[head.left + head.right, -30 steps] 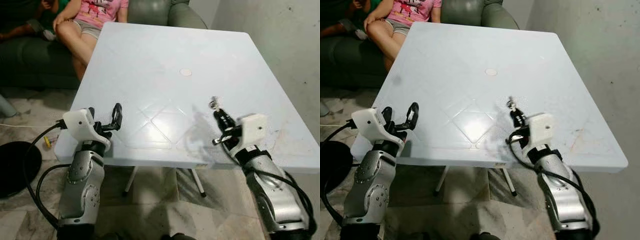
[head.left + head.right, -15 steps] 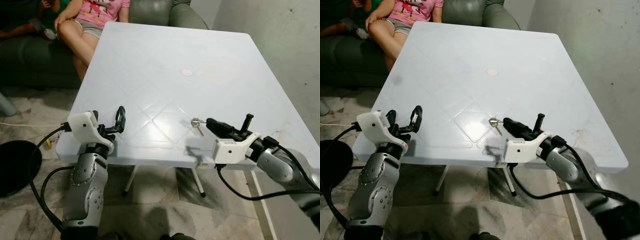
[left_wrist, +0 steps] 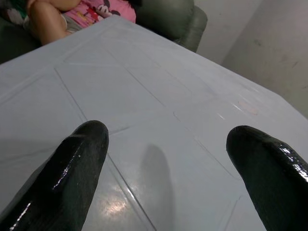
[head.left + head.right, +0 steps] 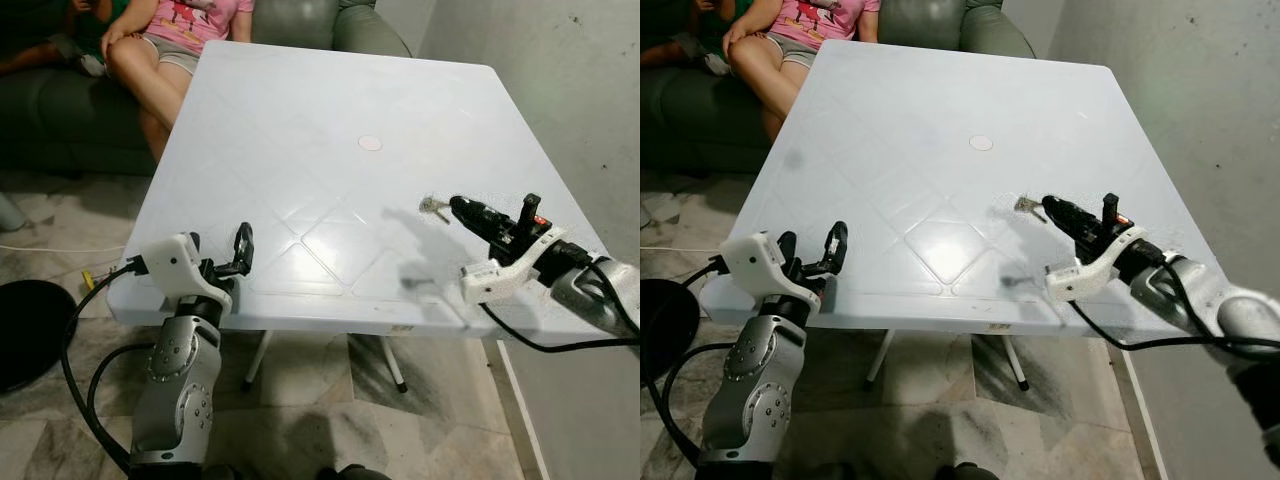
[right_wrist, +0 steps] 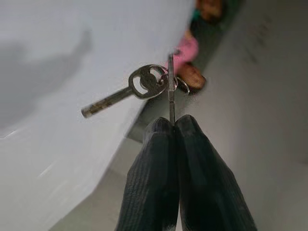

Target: Hang keys on a hook

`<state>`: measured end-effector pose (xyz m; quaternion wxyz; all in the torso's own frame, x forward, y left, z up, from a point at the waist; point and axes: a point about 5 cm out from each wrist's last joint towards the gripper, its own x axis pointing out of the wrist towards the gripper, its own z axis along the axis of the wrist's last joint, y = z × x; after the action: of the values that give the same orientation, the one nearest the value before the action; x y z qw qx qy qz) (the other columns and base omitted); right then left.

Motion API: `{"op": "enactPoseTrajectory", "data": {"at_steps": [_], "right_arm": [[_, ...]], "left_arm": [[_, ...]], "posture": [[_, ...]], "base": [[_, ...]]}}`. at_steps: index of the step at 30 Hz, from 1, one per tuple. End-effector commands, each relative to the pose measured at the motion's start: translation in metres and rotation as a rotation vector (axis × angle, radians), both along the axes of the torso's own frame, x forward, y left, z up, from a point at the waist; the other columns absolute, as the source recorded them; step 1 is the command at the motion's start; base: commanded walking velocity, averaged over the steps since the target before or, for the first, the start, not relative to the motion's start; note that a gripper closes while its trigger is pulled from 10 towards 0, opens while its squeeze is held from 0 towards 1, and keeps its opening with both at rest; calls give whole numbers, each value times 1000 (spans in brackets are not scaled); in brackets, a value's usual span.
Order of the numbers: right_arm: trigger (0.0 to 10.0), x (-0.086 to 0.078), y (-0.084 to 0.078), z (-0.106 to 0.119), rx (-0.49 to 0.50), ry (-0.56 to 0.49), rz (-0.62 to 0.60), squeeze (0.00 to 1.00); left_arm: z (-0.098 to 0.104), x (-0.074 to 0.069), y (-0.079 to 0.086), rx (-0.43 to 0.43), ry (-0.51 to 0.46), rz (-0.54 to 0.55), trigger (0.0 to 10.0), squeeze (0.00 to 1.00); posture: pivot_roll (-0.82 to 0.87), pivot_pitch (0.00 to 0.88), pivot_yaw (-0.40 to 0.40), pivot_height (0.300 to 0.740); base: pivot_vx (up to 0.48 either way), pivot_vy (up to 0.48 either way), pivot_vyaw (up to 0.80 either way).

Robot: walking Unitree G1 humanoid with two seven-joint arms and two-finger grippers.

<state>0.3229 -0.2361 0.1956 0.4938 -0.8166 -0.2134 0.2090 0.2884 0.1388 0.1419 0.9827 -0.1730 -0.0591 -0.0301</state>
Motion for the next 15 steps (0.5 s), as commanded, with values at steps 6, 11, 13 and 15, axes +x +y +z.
{"op": "enactPoseTrajectory", "data": {"at_steps": [6,11,13,15], "right_arm": [[10000,7,-43,13,-251,-29,-64,0],[10000,12,-52,20,-309,-69,-91,0],[10000,12,-52,20,-309,-69,-91,0],[10000,12,-52,20,-309,-69,-91,0]], "left_arm": [[2,-1,-11,-12,-6,-41,10000,0],[2,-2,-13,-16,-5,-43,10000,0],[2,-2,-13,-16,-5,-43,10000,0],[2,-2,-13,-16,-5,-43,10000,0]], "posture": [[-26,153,-106,732],[-26,153,-106,732],[-26,153,-106,732],[-26,153,-106,732]], "base": [[0,0,0],[0,0,0],[0,0,0],[0,0,0]]}}
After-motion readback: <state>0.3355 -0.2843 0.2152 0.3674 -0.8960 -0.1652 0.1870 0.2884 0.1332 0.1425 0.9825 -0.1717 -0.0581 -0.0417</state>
